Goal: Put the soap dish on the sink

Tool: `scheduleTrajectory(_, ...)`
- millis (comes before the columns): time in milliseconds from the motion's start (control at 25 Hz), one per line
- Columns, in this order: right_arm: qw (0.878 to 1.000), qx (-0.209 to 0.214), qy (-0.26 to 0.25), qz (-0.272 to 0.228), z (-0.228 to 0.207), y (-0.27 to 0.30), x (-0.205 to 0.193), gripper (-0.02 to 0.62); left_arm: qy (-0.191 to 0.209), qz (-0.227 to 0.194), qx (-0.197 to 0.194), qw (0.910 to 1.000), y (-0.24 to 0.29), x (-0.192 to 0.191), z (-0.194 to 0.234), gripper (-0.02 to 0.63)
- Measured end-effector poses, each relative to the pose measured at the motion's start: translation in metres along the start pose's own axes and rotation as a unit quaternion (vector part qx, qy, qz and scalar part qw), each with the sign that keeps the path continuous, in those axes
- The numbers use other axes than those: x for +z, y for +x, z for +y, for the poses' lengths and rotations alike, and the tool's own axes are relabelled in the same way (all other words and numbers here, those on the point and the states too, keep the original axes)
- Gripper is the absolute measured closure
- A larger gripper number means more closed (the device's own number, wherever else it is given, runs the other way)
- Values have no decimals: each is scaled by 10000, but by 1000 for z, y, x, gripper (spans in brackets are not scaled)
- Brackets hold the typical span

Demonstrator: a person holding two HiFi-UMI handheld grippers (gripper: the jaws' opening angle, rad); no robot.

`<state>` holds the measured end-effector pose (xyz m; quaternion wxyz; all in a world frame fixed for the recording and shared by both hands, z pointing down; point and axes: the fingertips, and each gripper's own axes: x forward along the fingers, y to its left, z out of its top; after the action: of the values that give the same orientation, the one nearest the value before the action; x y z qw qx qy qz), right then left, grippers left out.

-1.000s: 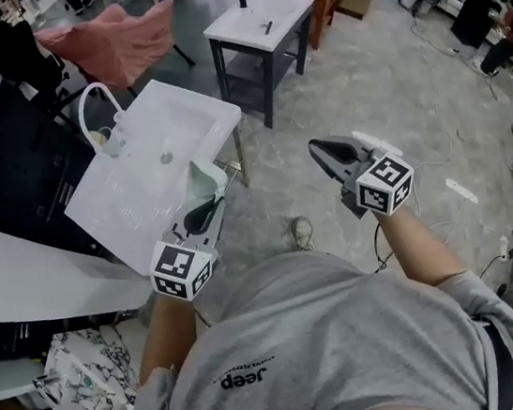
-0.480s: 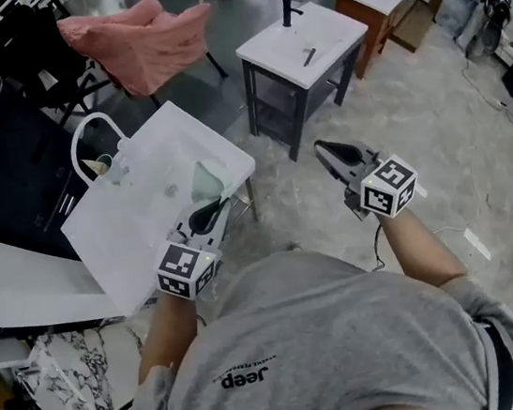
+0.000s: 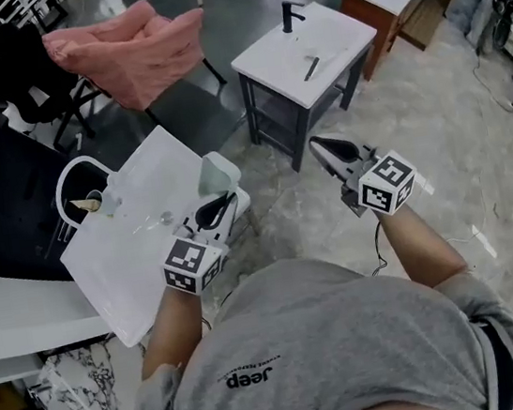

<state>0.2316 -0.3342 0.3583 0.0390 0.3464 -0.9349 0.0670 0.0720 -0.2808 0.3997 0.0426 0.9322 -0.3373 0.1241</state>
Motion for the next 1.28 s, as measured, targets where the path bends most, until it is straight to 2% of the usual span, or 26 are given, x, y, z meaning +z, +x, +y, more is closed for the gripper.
scheduleTrajectory(400,9985,-497,-107,199,-15,48,4,537,0,129,-545,9984,28,-12,67,589)
scheduleTrajectory(600,9982,-506,-170,288,-31,74,12,537,109,436,-497,9978,43,-21,101,589)
scheduleTrajectory(840,9989,-214,-239,340,-45,153,2,537,261,998,-127,9946,53,-59,167,589)
scheduleTrajectory(1000,9982,66,-319,513,-44,205,-16,537,422,1651,199,9852,55,-109,211,589)
scheduleTrajectory(1280,9962,332,-362,722,-47,280,-47,537,598,2650,725,9596,60,-186,288,589)
